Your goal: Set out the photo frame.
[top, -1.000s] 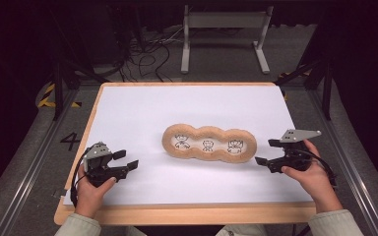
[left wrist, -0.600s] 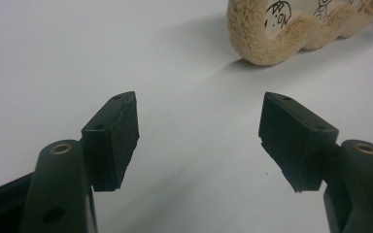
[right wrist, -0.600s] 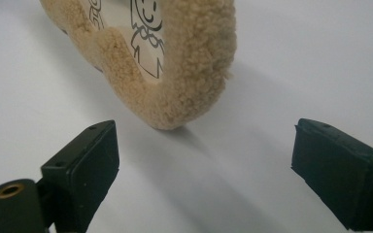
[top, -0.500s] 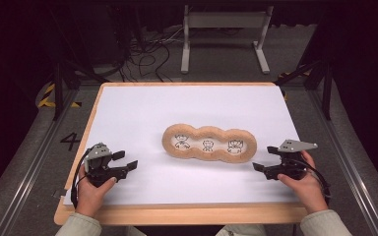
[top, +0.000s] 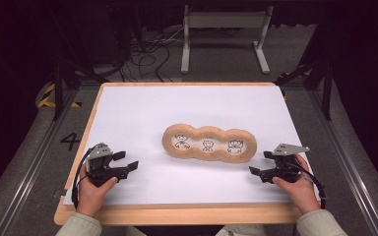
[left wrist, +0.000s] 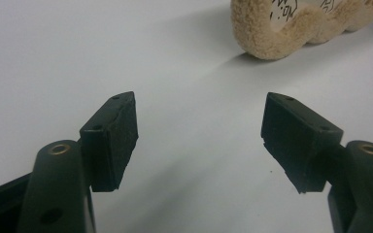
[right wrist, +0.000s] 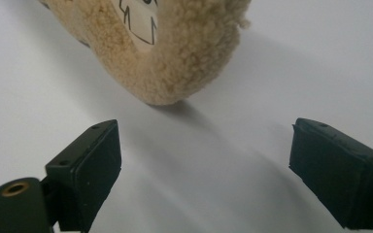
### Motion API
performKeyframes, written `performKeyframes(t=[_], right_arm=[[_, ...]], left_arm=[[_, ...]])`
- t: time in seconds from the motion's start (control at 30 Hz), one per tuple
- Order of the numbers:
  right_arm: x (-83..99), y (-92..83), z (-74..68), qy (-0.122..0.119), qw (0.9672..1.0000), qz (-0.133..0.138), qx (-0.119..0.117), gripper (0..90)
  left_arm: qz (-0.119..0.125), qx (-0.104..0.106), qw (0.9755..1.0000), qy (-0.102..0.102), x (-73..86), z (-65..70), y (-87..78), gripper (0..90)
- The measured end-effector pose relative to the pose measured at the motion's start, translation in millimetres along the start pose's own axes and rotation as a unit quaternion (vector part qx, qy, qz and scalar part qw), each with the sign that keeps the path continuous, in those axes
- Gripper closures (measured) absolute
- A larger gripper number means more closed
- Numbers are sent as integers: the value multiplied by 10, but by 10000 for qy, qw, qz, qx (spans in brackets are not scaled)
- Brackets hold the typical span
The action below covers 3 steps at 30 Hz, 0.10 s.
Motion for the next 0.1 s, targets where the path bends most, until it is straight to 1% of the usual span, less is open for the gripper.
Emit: performKeyframes(t=[0.07, 0.1], right_arm=[[-12, -24, 8, 3, 10000, 59, 44, 120], [-20, -36, 9, -1, 9999, 97, 61, 120]], left_arm=[[-32, -83, 10000, 10, -1, -12, 21, 303], [-111, -221, 9997, 7, 4, -28, 41, 304]])
Point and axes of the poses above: each handheld gripper's, and its own axes: y roughly forward along the jaws, x roughly out of its underside, z roughly to its right, the point moved 8 cm from there along y, roughly forward along the jaws, and after that the axes turned 8 degrees about -x, right-handed, at the moved point
